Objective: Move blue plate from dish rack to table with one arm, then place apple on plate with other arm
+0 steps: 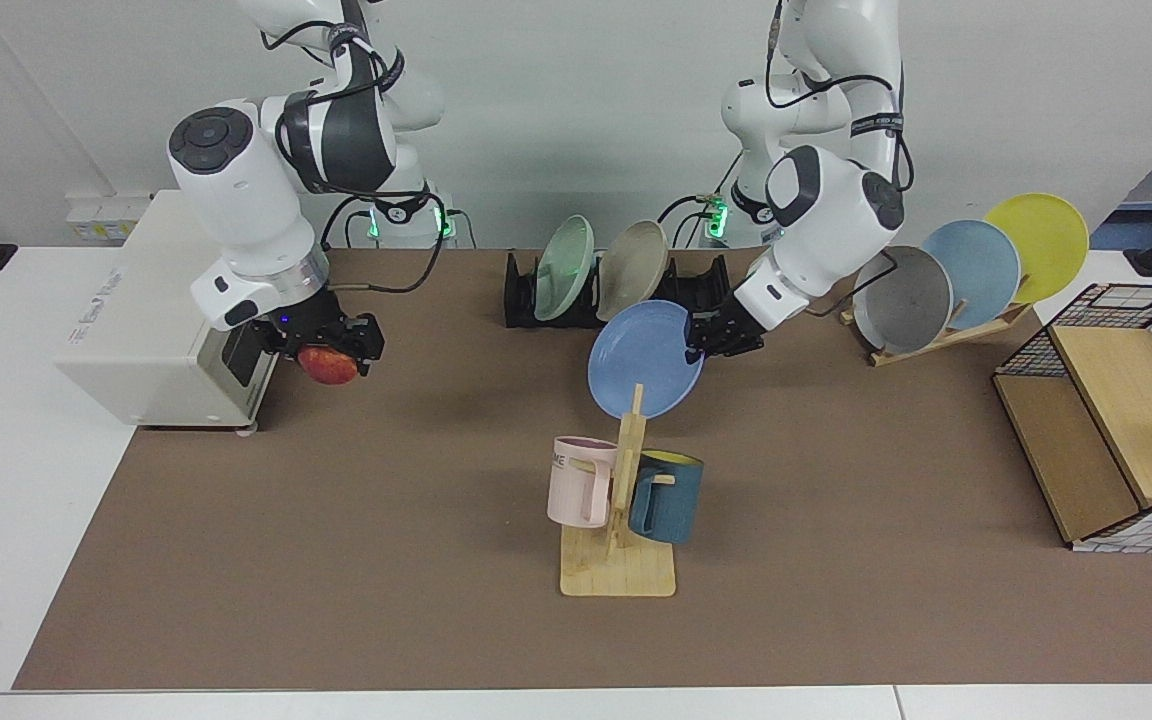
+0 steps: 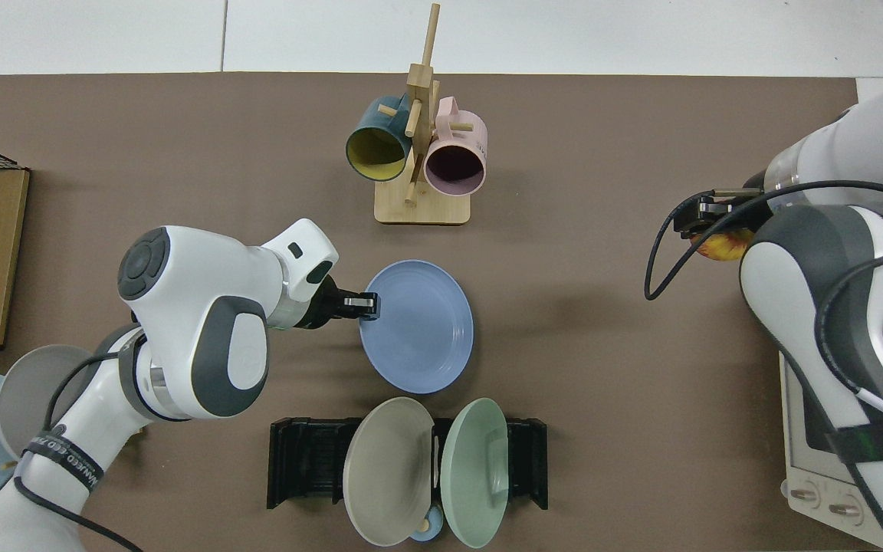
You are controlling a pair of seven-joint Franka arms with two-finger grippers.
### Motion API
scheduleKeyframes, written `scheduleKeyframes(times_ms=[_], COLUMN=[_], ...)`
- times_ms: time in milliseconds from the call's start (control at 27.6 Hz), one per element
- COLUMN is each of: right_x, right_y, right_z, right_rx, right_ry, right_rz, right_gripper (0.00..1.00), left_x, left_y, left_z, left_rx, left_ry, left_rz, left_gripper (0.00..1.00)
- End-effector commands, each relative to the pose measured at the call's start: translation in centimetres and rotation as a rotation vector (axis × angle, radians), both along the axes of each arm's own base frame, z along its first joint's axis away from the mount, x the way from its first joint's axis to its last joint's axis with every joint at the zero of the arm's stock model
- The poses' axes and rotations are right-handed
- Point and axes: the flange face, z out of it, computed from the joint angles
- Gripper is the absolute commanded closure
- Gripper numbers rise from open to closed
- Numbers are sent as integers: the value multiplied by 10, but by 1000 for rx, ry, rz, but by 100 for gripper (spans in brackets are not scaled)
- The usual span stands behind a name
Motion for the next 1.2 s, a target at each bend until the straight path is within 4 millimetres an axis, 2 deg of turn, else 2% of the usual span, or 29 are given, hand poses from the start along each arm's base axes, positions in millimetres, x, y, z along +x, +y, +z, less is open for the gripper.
scheduleKeyframes(times_ms=[0,73,363,580,761,870,979,1160], right_x=[-2,-2,-3,-5,-5,-6,-9,-11], right_y=[0,1,4,7,22,40,54,89], right_z=[1,1,-1,-5,-10,-15,-23,-29], right_rx=[8,8,6,7,11,13,16,19], right_ry=[3,3,8,5,2,-16,-21,-35], right_rz=[11,12,17,23,29,48,38,29], right_gripper=[100,100,100,100,100,100,100,100], left_x=[-8,-10,-14,-12,-7,1,4,1], left_y=[-13,-15,-19,-12,-5,7,32,64], left_z=[-3,-2,-3,-5,2,22,59,120], left_rx=[4,5,9,67,101,146,244,399], left_ry=[-32,-28,-12,-27,-42,-46,-3,2], left_rz=[-37,-34,-22,-63,-84,-92,-118,-159], left_gripper=[100,100,76,62,54,45,45,45])
